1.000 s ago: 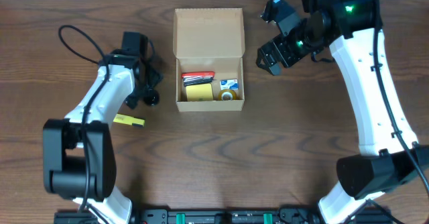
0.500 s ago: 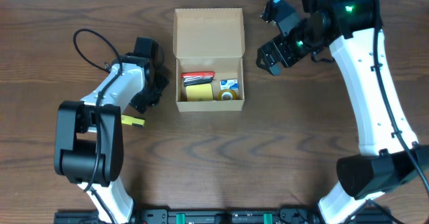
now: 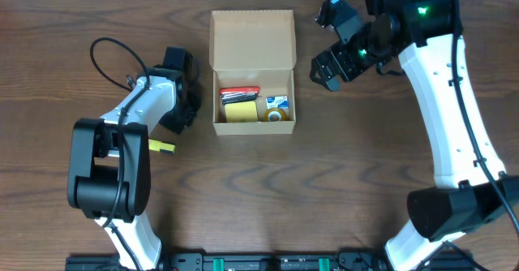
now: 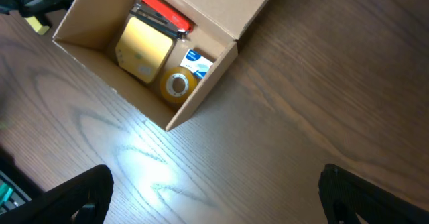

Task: Pack container
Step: 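Move the left gripper to the black tape measure and grasp it, then carry the tape measure with the left gripper and lower it into the box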

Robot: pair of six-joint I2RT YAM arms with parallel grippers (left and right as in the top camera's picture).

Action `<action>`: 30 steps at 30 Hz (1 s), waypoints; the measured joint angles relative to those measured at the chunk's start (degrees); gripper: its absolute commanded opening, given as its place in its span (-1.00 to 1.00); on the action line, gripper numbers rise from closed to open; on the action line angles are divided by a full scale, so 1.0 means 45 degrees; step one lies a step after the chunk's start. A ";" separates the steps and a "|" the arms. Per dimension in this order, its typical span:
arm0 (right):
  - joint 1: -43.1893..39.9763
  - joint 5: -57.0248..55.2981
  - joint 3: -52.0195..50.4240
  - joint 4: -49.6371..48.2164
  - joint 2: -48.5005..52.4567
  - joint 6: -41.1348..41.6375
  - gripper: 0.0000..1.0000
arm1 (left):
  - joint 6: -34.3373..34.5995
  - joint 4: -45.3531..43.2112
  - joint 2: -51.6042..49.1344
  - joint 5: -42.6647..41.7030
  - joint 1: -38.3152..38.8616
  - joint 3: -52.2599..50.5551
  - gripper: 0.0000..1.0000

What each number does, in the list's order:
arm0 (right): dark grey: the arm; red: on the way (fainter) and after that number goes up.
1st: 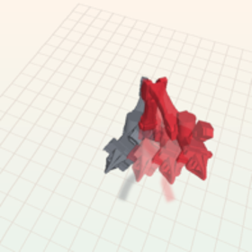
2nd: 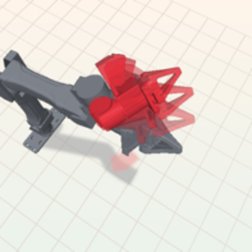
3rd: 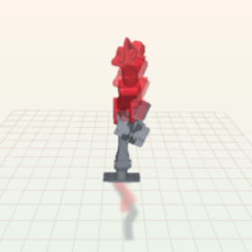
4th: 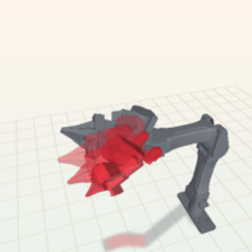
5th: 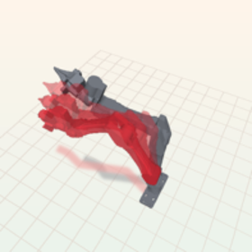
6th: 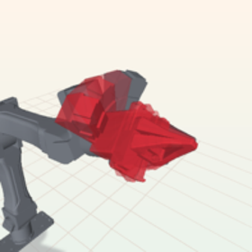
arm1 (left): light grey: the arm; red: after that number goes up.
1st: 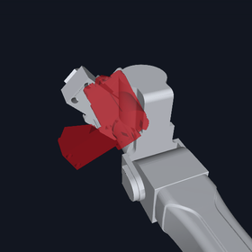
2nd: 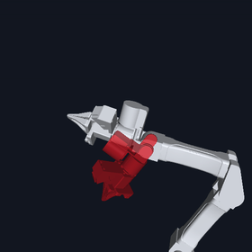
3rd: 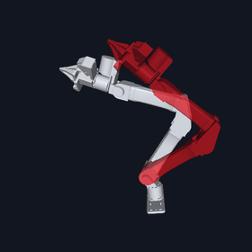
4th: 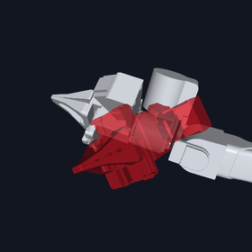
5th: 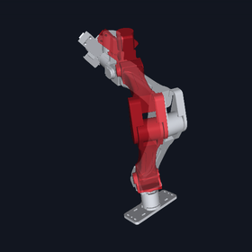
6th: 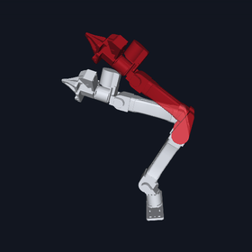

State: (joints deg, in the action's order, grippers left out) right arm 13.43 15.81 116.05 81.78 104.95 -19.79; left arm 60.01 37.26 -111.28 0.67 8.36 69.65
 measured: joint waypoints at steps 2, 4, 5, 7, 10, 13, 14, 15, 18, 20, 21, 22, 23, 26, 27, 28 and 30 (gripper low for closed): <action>0.0000 0.0000 0.0000 0.0000 0.0000 0.0000 0.99 | -0.0010 0.0005 0.0000 -0.0015 0.0000 0.0000 -0.14; 0.0000 0.0000 0.0000 0.0000 0.0000 0.0000 0.99 | -0.0015 0.0010 0.0000 -0.0019 0.0000 0.0000 -0.28; 0.0000 0.0000 0.0000 0.0000 0.0000 0.0000 0.98 | -0.0049 0.0015 0.0000 -0.0034 0.0000 0.0000 -0.44; 0.0000 0.0000 0.0000 0.0000 0.0000 0.0000 0.99 | -0.0219 0.0034 0.0000 -0.0083 0.0000 0.0005 -0.70; 0.0000 0.0000 0.0000 0.0000 0.0000 0.0000 0.98 | -0.0738 0.0403 0.0000 -0.0214 -0.0019 0.0068 -0.89; 0.0000 0.0005 0.0000 0.0000 0.0000 0.0000 0.99 | -0.1783 0.1506 0.0000 -0.0403 -0.0136 0.0384 -0.89; 0.0000 0.0000 0.0000 0.0000 0.0000 0.0000 0.98 | -0.2220 0.1851 0.0000 -0.0442 -0.0199 0.0573 -0.89; 0.0000 0.0005 0.0000 -0.0005 0.0000 0.0000 0.98 | -0.2769 0.2113 0.0005 -0.0447 -0.0272 0.0831 -0.89; 0.0000 0.0000 0.0000 0.0000 0.0000 0.0000 0.98 | -0.4459 0.2866 0.0034 -0.0403 -0.0403 0.1967 -0.89; 0.0000 0.0000 0.0000 0.0000 0.0000 -0.0005 0.99 | -0.5634 0.3060 0.0102 -0.0325 -0.0423 0.2905 -0.89; 0.0000 0.0000 0.0000 0.0000 0.0000 -0.0005 0.98 | -0.6314 0.3065 0.0160 -0.0287 -0.0423 0.3463 -0.89; 0.0000 0.0000 0.0000 0.0000 0.0000 0.0000 0.99 | -0.7057 0.3079 0.0214 -0.0287 -0.0423 0.4041 -0.88; 0.0000 0.0000 0.0000 0.0000 0.0000 -0.0005 0.98 | -0.7771 0.3065 0.0272 -0.0291 -0.0423 0.4595 -0.89; 0.0000 0.0000 0.0000 0.0000 0.0000 -0.0005 0.99 | -0.9947 0.2987 0.0500 -0.0393 -0.0418 0.6120 -0.89; 0.0000 0.0000 0.0000 0.0000 0.0000 0.0000 0.98 | -1.0758 0.2997 0.0593 -0.0476 -0.0418 0.6523 -0.89; 0.0000 0.0000 0.0000 0.0000 0.0000 0.0000 0.99 | -1.1482 0.2982 0.0661 -0.0651 -0.0418 0.6853 -0.89; 0.0000 0.0000 0.0005 -0.0005 0.0000 0.0000 0.98 | -1.2769 0.2895 0.0738 -0.1073 -0.0418 0.7266 -0.89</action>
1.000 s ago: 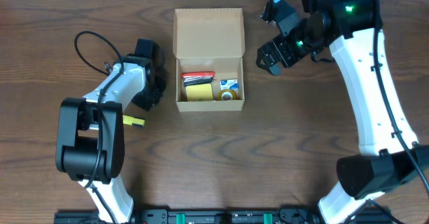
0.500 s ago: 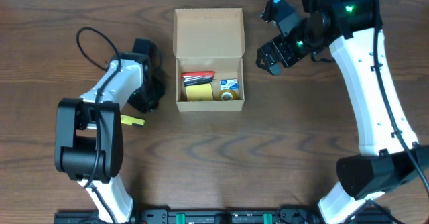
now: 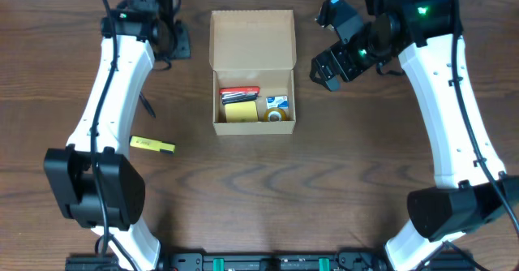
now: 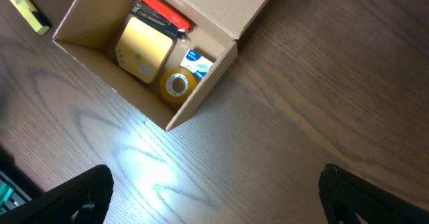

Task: Pack container
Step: 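Carry the tape measure with the left gripper and lower it into the box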

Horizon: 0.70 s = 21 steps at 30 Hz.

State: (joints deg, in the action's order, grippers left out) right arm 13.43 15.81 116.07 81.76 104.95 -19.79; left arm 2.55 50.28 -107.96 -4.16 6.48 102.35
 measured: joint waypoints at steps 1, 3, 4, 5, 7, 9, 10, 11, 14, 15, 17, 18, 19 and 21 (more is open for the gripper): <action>0.0000 0.0000 -0.0005 0.0005 0.0000 0.0000 0.99 | -0.0568 -0.0034 0.0019 -0.0301 0.0000 0.0087 -0.89; 0.0000 0.0000 -0.0005 0.0005 0.0000 0.0000 0.98 | -0.1666 -0.0024 0.0029 -0.0942 0.0049 0.0112 -0.89; 0.0000 0.0000 -0.0005 0.0005 0.0000 -0.0005 0.99 | -0.2220 0.0005 0.0024 -0.1292 0.0092 0.0112 -0.89; 0.0000 0.0000 -0.0005 0.0005 0.0000 -0.0005 0.99 | -0.2783 0.0024 0.0024 -0.1637 0.0170 0.0112 -0.89; 0.0000 0.0000 -0.0005 0.0005 0.0000 0.0000 0.98 | -0.4099 0.0083 0.0024 -0.2288 0.0457 0.0112 -0.89; 0.0000 0.0000 -0.0005 0.0005 0.0000 0.0000 0.99 | -0.5197 0.0277 0.0024 -0.2623 0.0777 0.0112 -0.89; 0.0000 0.0000 -0.0005 0.0005 0.0000 -0.0005 0.98 | -0.5843 0.0403 0.0024 -0.2769 0.0991 0.0112 -0.89; 0.0000 0.0000 -0.0005 0.0005 0.0000 0.0000 0.98 | -0.6397 0.0505 0.0024 -0.2885 0.1171 0.0112 -0.88; 0.0000 0.0005 -0.0005 0.0005 0.0000 -0.0005 0.99 | -0.8029 0.1122 0.0024 -0.3385 0.1710 0.0112 -0.89; 0.0000 0.0000 -0.0005 0.0000 0.0000 -0.0005 0.99 | -0.8476 0.1409 0.0024 -0.3497 0.1846 0.0112 -0.88; 0.0000 0.0000 -0.0005 0.0005 0.0000 -0.0005 0.99 | -0.9695 0.2322 0.0024 -0.3803 0.2200 0.0112 -0.88; 0.0000 -0.0005 -0.0005 0.0005 0.0000 -0.0010 0.99 | -1.0239 0.2778 0.0024 -0.3895 0.2346 0.0107 -0.88; 0.0000 -0.0005 -0.0005 0.0000 0.0000 -0.0015 0.99 | -1.0705 0.3109 0.0024 -0.3973 0.2458 0.0107 -0.88; 0.0000 0.0000 -0.0005 0.0000 0.0000 -0.0024 0.99 | -1.1438 0.3570 0.0024 -0.4065 0.2613 0.0107 -0.88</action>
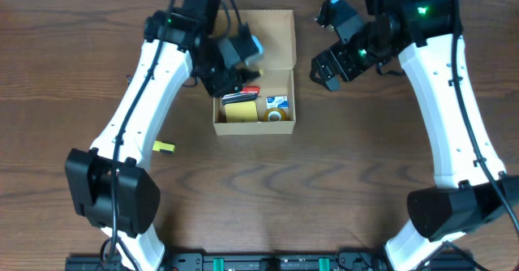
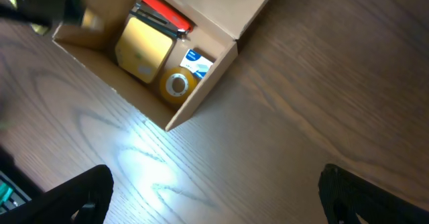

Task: Pack container
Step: 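Carry the tape measure with the left gripper and lower it into the box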

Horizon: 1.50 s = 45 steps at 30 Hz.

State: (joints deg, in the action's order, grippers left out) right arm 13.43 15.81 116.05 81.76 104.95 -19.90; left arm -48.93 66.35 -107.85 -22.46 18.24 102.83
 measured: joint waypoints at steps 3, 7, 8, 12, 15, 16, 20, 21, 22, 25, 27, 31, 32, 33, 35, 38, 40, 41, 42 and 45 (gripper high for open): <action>0.0000 0.0005 0.0000 0.0000 0.0000 -0.0005 0.99 | -0.0942 0.0369 0.0000 -0.0194 0.0131 0.0000 -0.89; 0.0000 0.0000 0.0000 0.0000 0.0000 -0.0005 0.98 | -0.2079 0.0806 0.0000 -0.0602 0.0131 0.0000 -0.89; 0.0000 0.0000 0.0000 0.0005 0.0000 -0.0005 0.99 | -0.2336 0.0835 0.0000 -0.0738 0.0131 -0.0005 -0.88; 0.0000 0.0000 0.0000 0.0005 0.0000 -0.0005 0.98 | -0.3002 0.0583 0.0000 -0.1117 0.0131 -0.0243 -0.88; 0.0000 0.0000 0.0000 0.0000 0.0000 -0.0005 0.98 | -0.3298 -0.0029 -0.0010 -0.1258 0.0131 -0.0806 -0.88; 0.0000 0.0000 0.0000 0.0005 0.0000 -0.0005 0.99 | -0.3351 -0.0185 -0.0010 -0.1258 0.0131 -0.0967 -0.88; 0.0000 0.0000 0.0000 0.0005 0.0000 -0.0005 0.98 | -0.3512 -0.1180 -0.0015 -0.1243 0.0131 -0.1933 -0.88; 0.0000 0.0000 0.0000 0.0005 0.0000 -0.0005 0.99 | -0.3526 -0.1399 -0.0015 -0.1239 0.0131 -0.2132 -0.88; 0.0000 0.0000 0.0005 0.0000 0.0000 -0.0005 0.99 | -0.3531 -0.1574 -0.0015 -0.1239 0.0131 -0.2307 -0.89; 0.0000 0.0000 0.0000 0.0000 0.0000 -0.0005 0.98 | -0.3531 -0.2059 -0.0029 -0.1209 0.0131 -0.2861 -0.88; 0.0000 0.0000 0.0000 0.0005 0.0000 -0.0005 0.99 | -0.3526 -0.2429 -0.0034 -0.1195 0.0131 -0.3109 -0.88; 0.0000 0.0000 0.0000 0.0005 0.0000 -0.0005 0.99 | -0.3526 -0.2880 -0.0078 -0.0908 0.0131 -0.3434 -0.88; 0.0000 0.0000 0.0000 0.0005 0.0000 -0.0005 0.98 | -0.3526 -0.2905 -0.0136 -0.0855 0.0131 -0.3463 -0.88; 0.0000 0.0000 0.0000 0.0005 0.0000 -0.0005 0.99 | -0.3526 -0.2914 -0.0204 -0.0811 0.0131 -0.3473 -0.88; 0.0000 0.0000 0.0000 0.0005 0.0000 -0.0005 0.98 | -0.3526 -0.3026 -0.0413 -0.0719 0.0131 -0.3502 -0.88; 0.0000 0.0000 0.0000 0.0005 0.0000 -0.0005 0.98 | -0.3521 -0.3283 -0.0811 -0.0617 0.0131 -0.3512 -0.88; 0.0000 0.0000 0.0000 0.0005 0.0000 -0.0005 0.99 | -0.3526 -0.3424 -0.1025 -0.0583 0.0131 -0.3517 -0.88; 0.0000 0.0000 0.0000 0.0005 0.0000 -0.0005 0.99 | -0.3526 -0.3478 -0.1117 -0.0578 0.0131 -0.3517 -0.88; 0.0000 0.0000 0.0000 0.0005 0.0000 -0.0005 0.99 | -0.3526 -0.3497 -0.1180 -0.0583 0.0131 -0.3517 -0.88; 0.0000 0.0000 0.0000 0.0005 0.0000 -0.0005 0.99 | -0.3526 -0.3512 -0.1321 -0.0578 0.0131 -0.3526 -0.86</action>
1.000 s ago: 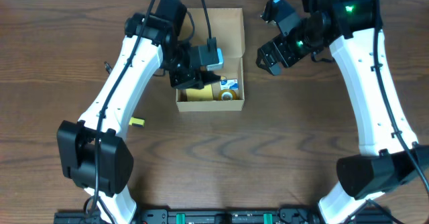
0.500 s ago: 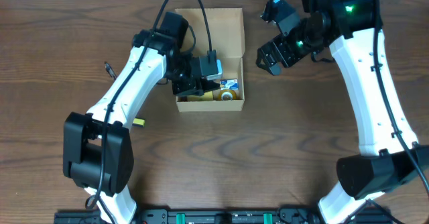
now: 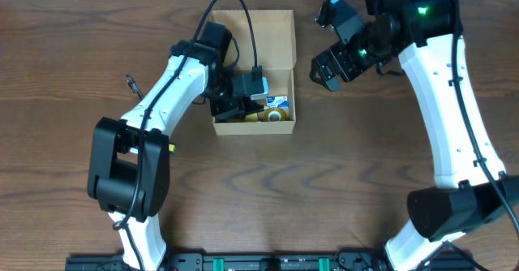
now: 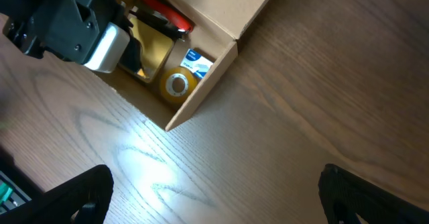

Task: Pack container
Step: 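Carry the tape measure with the left gripper and lower it into the box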

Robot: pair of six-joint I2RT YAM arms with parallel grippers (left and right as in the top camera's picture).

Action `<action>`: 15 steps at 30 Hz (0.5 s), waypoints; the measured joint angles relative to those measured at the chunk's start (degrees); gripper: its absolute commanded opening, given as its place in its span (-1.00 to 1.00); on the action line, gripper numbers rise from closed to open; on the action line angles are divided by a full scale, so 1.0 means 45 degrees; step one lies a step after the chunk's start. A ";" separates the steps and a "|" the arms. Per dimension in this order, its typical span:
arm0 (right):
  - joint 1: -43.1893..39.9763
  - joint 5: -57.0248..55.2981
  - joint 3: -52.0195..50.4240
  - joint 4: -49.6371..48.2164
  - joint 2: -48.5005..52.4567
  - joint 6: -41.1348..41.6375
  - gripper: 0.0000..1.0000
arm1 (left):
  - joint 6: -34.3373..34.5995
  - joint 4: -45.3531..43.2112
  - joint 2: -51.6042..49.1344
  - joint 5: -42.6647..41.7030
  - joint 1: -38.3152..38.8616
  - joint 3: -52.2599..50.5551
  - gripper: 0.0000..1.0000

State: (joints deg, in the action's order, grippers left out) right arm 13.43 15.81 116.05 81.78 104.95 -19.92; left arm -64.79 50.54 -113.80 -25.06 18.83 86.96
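The open cardboard box [image 3: 253,27] stands at the table's back centre, its lid flap laid back. In it lie a red tool [image 4: 165,14], a yellow pad [image 4: 155,49], a tape roll [image 4: 177,84] and a small blue-and-white pack [image 4: 198,60]. My left gripper [image 3: 232,106] reaches down into the box's left half, over the yellow pad; its fingertips are hidden, so its state cannot be told. My right gripper [image 4: 214,200] hangs open and empty above bare table, right of the box [image 4: 201,96].
A yellow highlighter [image 3: 170,148] lies on the table left of the box, mostly hidden under my left arm. A thin black piece [image 3: 130,82] shows beside that arm. The table's front edge carries a dark rail [image 3: 259,263].
My left gripper has moved from above the box's back left corner down into the box's left half. The right arm and the box's contents have not moved.
My left gripper was first low at the left, just above the yellow highlighter. Then it was at the table's far back left, then at the box's back left corner, and now inside the box. The highlighter stayed on the table. The right gripper stayed open and still.
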 measured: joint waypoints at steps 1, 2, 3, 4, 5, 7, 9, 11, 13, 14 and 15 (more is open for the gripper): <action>0.0000 0.0000 0.0000 0.0000 0.0000 0.0000 0.98 | 0.0000 0.0000 -0.0029 0.0000 0.0000 0.0000 -0.85; 0.0000 0.0000 0.0000 0.0000 0.0000 0.0000 0.98 | 0.0000 0.0000 -0.0053 0.0000 0.0000 0.0000 -0.82; 0.0000 0.0000 0.0000 0.0000 0.0000 0.0000 0.99 | 0.0000 -0.0005 -0.0063 0.0000 0.0000 -0.0010 -0.80; 0.0000 0.0000 0.0000 0.0000 0.0000 0.0000 0.98 | 0.0000 -0.0005 -0.0073 0.0000 0.0000 -0.0010 -0.76; 0.0000 0.0000 0.0000 0.0000 0.0000 0.0000 0.98 | 0.0000 -0.0010 -0.0073 0.0000 0.0000 -0.0010 -0.70; 0.0000 0.0000 0.0000 0.0000 0.0000 0.0000 0.98 | 0.0000 -0.0010 -0.0073 0.0000 0.0000 -0.0010 -0.63; 0.0000 0.0000 0.0000 0.0000 0.0000 0.0000 0.98 | 0.0000 -0.0010 -0.0073 0.0000 0.0000 -0.0010 -0.55; 0.0000 0.0000 0.0000 0.0000 0.0000 0.0000 0.99 | 0.0000 -0.0010 -0.0073 -0.0005 0.0000 -0.0010 -0.46; 0.0000 0.0000 0.0000 0.0000 0.0000 0.0000 0.98 | 0.0000 -0.0010 -0.0073 0.0000 0.0000 -0.0010 -0.37; 0.0000 0.0000 0.0000 0.0000 0.0000 0.0000 0.99 | 0.0000 -0.0010 -0.0073 0.0000 0.0000 -0.0010 -0.33; 0.0000 0.0000 0.0000 0.0000 0.0000 0.0000 0.98 | 0.0000 -0.0010 -0.0073 -0.0005 0.0000 -0.0010 -0.30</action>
State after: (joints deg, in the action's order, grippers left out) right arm 13.43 15.81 116.05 81.78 104.95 -19.92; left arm -64.79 50.50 -114.13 -25.08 18.83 86.91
